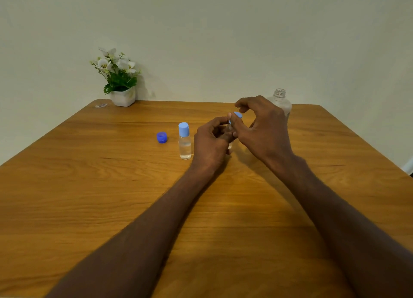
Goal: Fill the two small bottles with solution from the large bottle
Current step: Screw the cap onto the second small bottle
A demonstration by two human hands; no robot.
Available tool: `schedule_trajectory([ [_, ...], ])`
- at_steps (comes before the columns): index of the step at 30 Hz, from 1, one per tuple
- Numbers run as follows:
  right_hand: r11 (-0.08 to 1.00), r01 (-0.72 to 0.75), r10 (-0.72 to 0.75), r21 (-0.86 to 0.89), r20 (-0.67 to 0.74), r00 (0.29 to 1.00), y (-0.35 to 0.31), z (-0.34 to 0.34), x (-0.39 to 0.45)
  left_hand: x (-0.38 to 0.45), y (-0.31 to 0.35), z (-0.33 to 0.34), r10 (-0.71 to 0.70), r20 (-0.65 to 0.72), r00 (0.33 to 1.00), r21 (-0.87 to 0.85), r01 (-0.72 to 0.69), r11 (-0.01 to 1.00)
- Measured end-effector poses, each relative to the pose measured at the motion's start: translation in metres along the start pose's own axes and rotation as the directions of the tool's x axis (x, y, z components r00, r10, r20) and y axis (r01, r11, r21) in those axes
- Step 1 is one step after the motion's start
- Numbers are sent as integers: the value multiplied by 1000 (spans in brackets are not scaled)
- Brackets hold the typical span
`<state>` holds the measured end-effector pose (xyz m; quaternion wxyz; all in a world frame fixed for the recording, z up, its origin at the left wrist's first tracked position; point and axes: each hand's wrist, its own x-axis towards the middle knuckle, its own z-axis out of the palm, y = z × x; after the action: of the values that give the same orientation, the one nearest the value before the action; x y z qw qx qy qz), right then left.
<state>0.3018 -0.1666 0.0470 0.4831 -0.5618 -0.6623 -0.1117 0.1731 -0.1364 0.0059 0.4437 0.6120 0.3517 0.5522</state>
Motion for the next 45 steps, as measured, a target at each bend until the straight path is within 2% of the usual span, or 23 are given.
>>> schedule_trajectory([
  [18,998,-37,39,-45,29,999,-1,2,-3,0,0,0,3,-8,1000,-5,-3,1000],
  [31,998,27,-23,-59,72,997,-3,-2,-2,0,-1,-1,12,-13,1000,3,-12,1000],
  [35,997,-17,21,-77,58,998,-1,-1,-2,0,0,0,14,-3,1000,14,-14,1000],
  [45,994,-21,30,-105,86,996,-2,1,-3,0,-2,1,23,-7,1000,29,-22,999],
])
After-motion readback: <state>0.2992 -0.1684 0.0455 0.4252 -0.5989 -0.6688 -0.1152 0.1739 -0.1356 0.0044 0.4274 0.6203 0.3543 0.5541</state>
